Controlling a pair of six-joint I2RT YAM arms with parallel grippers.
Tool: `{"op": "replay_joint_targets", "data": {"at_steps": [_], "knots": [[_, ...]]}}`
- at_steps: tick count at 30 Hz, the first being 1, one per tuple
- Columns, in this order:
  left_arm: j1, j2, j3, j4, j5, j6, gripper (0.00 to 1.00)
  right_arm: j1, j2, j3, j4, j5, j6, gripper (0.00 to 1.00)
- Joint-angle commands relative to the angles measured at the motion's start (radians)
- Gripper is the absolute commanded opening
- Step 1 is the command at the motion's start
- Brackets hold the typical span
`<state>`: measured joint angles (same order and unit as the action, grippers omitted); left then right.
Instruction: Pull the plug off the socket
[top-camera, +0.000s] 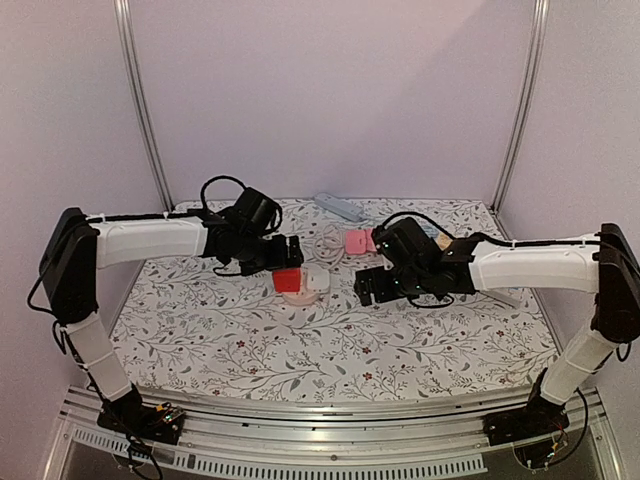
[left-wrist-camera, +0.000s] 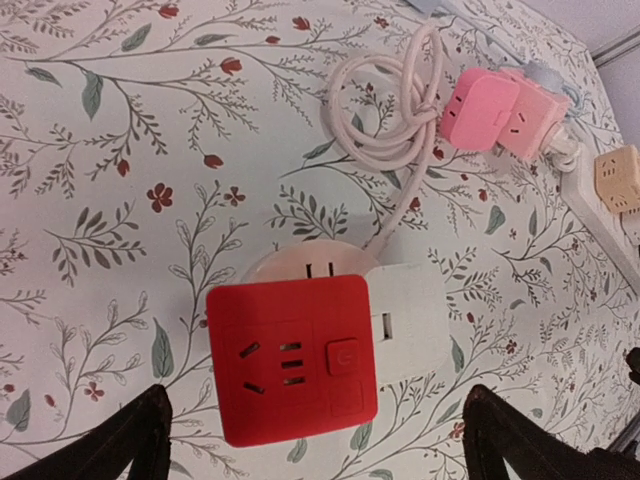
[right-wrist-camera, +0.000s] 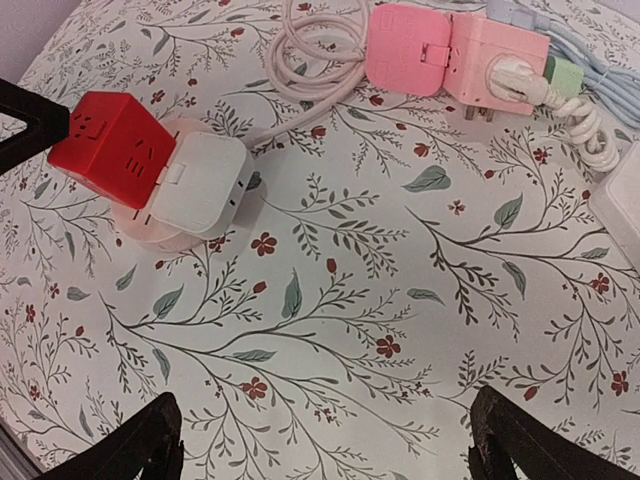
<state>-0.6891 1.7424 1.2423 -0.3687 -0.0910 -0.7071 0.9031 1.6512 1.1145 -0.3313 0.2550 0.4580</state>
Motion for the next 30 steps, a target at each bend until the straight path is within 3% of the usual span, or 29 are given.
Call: {"op": "replay_joint_targets", "data": {"at_steps": [1, 14, 19, 24, 30], "knots": [[-0.009, 0.060, 0.046, -0.063, -0.067, 0.001, 1.00, 0.002, -0.072, -0.055, 0.009, 0.082, 0.019, 0.99], [-0.023, 0.181, 0.139, -0.098, -0.104, 0.011, 0.98, -0.008, -0.075, -0.090, 0.007, 0.117, -0.003, 0.99], [-0.027, 0.225, 0.183, -0.127, -0.101, 0.019, 0.81, -0.009, -0.066, -0.090, 0.001, 0.136, -0.005, 0.99], [-0.038, 0.249, 0.224, -0.171, -0.140, 0.034, 0.76, -0.011, -0.064, -0.091, -0.006, 0.139, -0.005, 0.99], [-0.057, 0.266, 0.233, -0.216, -0.191, 0.043, 0.63, -0.011, -0.043, -0.087, -0.013, 0.134, 0.002, 0.98]]}}
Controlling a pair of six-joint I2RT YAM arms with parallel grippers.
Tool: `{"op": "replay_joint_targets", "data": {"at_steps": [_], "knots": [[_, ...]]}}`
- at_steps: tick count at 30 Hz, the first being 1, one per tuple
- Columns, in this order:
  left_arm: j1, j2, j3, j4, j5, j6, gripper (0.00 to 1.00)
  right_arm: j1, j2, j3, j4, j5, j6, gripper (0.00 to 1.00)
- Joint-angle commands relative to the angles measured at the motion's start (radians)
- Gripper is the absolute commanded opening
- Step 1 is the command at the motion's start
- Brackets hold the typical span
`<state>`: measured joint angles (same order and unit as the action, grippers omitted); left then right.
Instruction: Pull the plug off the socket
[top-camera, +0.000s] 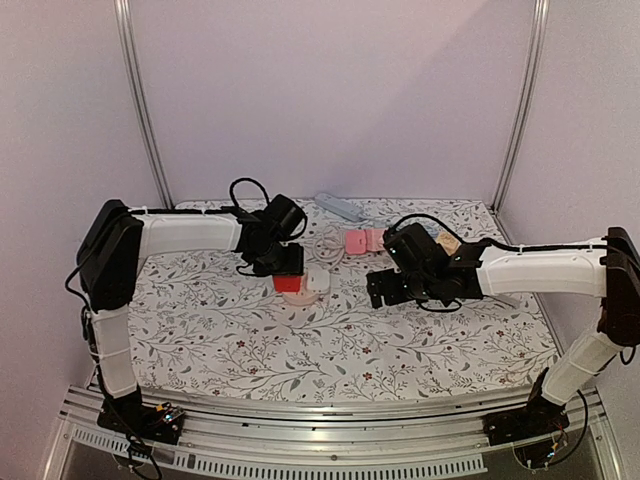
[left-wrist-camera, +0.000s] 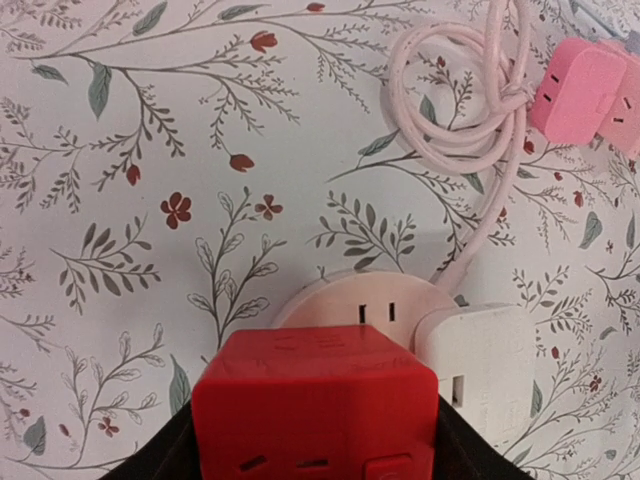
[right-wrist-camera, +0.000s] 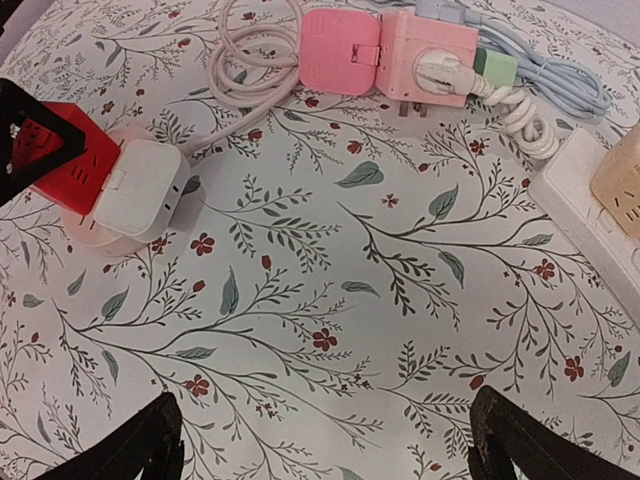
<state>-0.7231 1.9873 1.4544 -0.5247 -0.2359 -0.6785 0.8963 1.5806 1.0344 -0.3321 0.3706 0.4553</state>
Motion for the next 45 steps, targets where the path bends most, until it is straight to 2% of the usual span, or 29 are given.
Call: {"op": "replay_joint_targets", "data": {"at_steps": [1, 5, 12, 20, 28, 36, 45], "knots": [[-0.025, 0.023, 0.021, -0.064, -0.050, 0.016, 0.62, -0.004, 0.028, -0.007, -0.013, 0.015, 0.010, 0.98], [-0.028, 0.028, 0.020, -0.074, -0.051, 0.020, 0.50, -0.006, 0.020, -0.008, -0.013, -0.002, 0.020, 0.98], [-0.077, -0.015, -0.015, -0.075, -0.047, 0.102, 0.45, -0.024, -0.015, -0.013, -0.007, -0.070, 0.051, 0.98], [-0.131, -0.093, -0.116, -0.070, 0.019, 0.003, 0.45, -0.024, -0.047, -0.043, 0.076, -0.179, 0.181, 0.94], [-0.163, -0.092, -0.129, -0.058, 0.047, -0.053, 0.45, -0.021, -0.031, -0.141, 0.276, -0.283, 0.387, 0.85], [-0.171, -0.089, -0.141, -0.049, 0.057, -0.062, 0.45, -0.019, 0.080, -0.122, 0.392, -0.375, 0.419, 0.73], [-0.173, -0.097, -0.155, -0.030, 0.068, -0.068, 0.45, -0.016, 0.224, -0.053, 0.467, -0.430, 0.418, 0.66]]}}
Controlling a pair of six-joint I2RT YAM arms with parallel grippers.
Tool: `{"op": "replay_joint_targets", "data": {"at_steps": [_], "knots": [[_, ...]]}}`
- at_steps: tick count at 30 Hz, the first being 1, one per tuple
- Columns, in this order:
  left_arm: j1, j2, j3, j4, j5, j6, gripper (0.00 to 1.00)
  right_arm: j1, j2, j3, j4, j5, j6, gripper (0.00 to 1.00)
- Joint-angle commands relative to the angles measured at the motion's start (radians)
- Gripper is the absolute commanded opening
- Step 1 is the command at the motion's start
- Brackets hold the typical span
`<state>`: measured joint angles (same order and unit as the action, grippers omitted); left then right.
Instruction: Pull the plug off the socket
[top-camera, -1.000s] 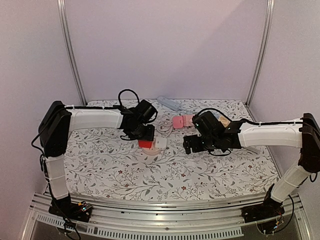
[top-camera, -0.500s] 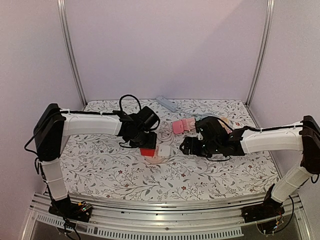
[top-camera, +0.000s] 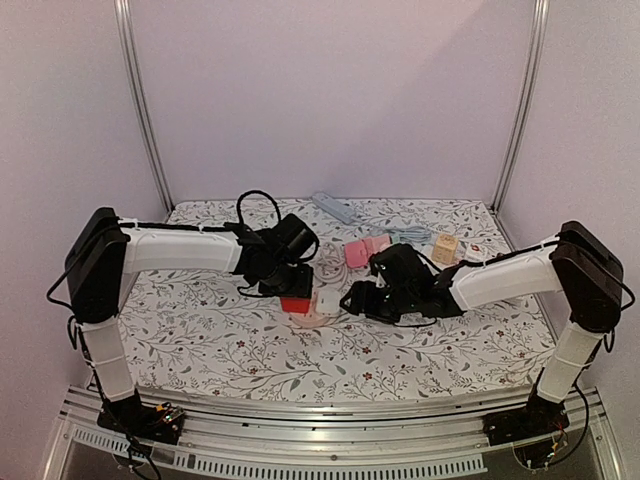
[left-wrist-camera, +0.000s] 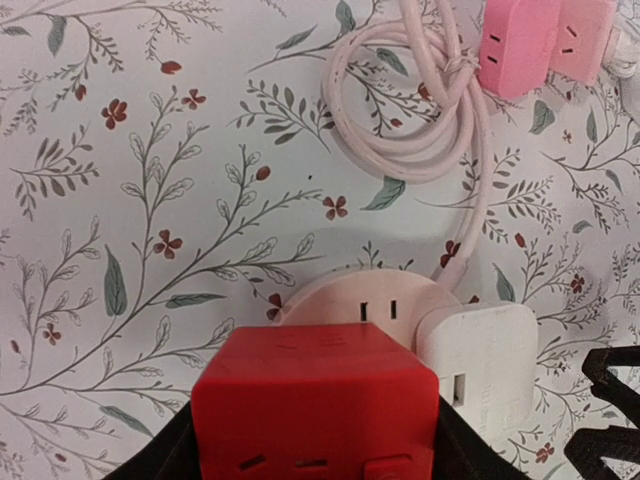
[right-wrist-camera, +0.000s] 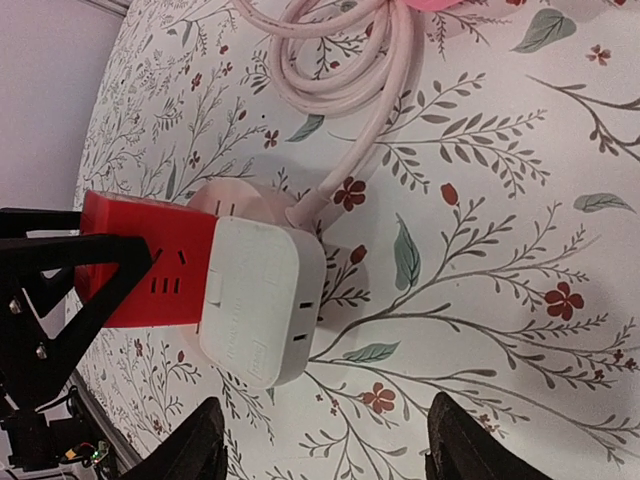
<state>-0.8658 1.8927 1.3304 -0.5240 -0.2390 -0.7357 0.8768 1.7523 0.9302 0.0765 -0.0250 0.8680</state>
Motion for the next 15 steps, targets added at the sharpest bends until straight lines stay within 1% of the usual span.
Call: {"op": "replay_joint_targets", "data": {"at_steps": [1, 5, 10, 15], "knots": [[-0.030, -0.003, -0.032, -0.028, 0.074, -0.011, 0.45, 0.003, 0.069, 0.062, 0.064, -0.041, 0.004, 0.66], [-0.030, -0.004, -0.036, -0.024, 0.082, -0.012, 0.44, 0.004, 0.132, 0.105, 0.087, -0.061, 0.004, 0.63], [-0.030, -0.013, -0.041, -0.019, 0.093, -0.014, 0.44, 0.003, 0.194, 0.145, 0.095, -0.069, 0.006, 0.62], [-0.029, -0.021, -0.050, -0.014, 0.089, -0.016, 0.44, 0.003, 0.222, 0.159, 0.107, -0.089, 0.015, 0.62]]}}
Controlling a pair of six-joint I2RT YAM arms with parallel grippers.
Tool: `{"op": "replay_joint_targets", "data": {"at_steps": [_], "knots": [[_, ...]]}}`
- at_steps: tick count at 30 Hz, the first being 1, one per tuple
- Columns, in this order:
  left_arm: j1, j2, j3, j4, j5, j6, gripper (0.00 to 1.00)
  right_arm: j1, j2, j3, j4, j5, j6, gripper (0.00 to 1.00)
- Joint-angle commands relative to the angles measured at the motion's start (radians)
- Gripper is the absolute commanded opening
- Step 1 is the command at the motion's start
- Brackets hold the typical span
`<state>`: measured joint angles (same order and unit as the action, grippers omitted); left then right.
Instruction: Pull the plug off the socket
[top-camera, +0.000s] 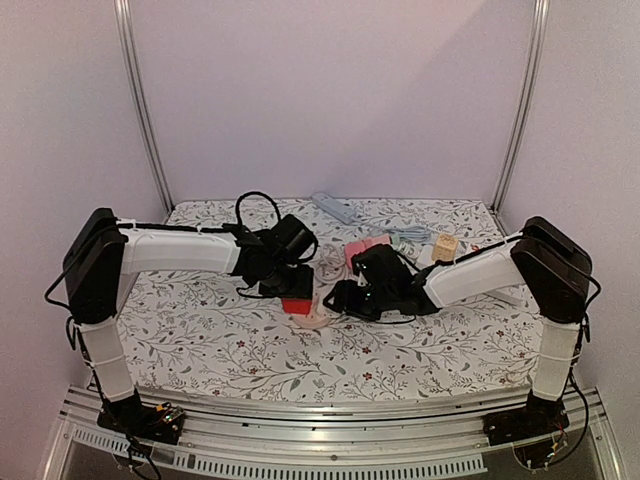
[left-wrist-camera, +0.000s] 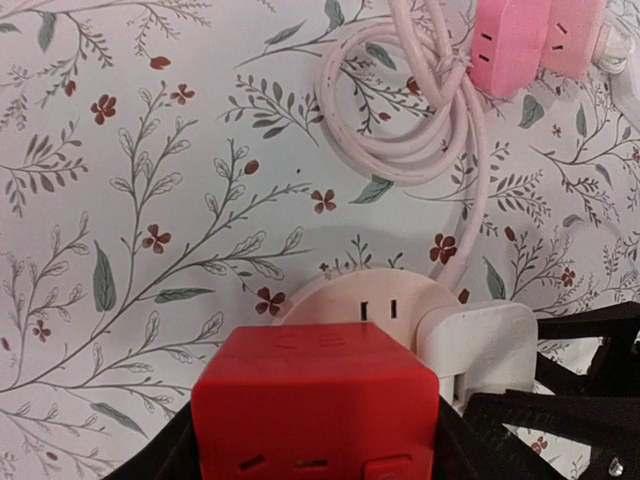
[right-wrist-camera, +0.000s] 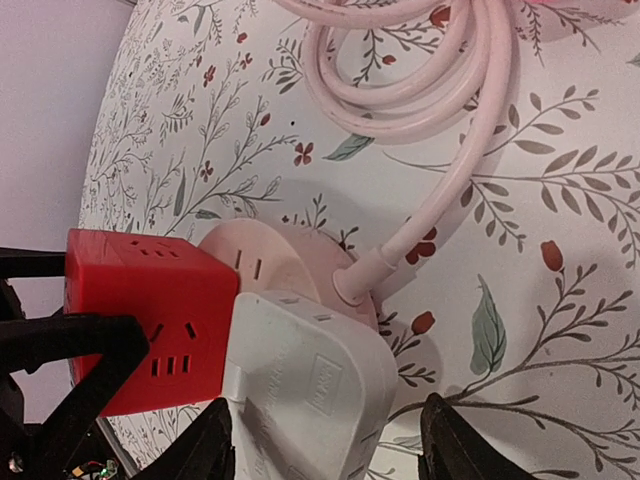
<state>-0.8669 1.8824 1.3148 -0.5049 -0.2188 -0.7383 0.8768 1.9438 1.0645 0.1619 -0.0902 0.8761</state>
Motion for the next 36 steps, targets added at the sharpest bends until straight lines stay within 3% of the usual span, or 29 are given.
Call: {"op": "replay_joint_targets", "data": {"at_steps": [1, 27, 36], "knots": [[-0.028, -0.010, -0.034, -0.032, 0.072, -0.012, 0.44, 0.005, 0.030, 0.024, 0.023, -0.029, 0.007, 0.61], [-0.028, -0.023, -0.043, -0.018, 0.103, -0.018, 0.45, 0.065, -0.107, 0.000, -0.015, 0.049, -0.029, 0.52], [-0.027, -0.038, -0.042, -0.018, 0.102, -0.014, 0.50, 0.065, -0.086, 0.010, -0.024, 0.056, -0.031, 0.51]]}}
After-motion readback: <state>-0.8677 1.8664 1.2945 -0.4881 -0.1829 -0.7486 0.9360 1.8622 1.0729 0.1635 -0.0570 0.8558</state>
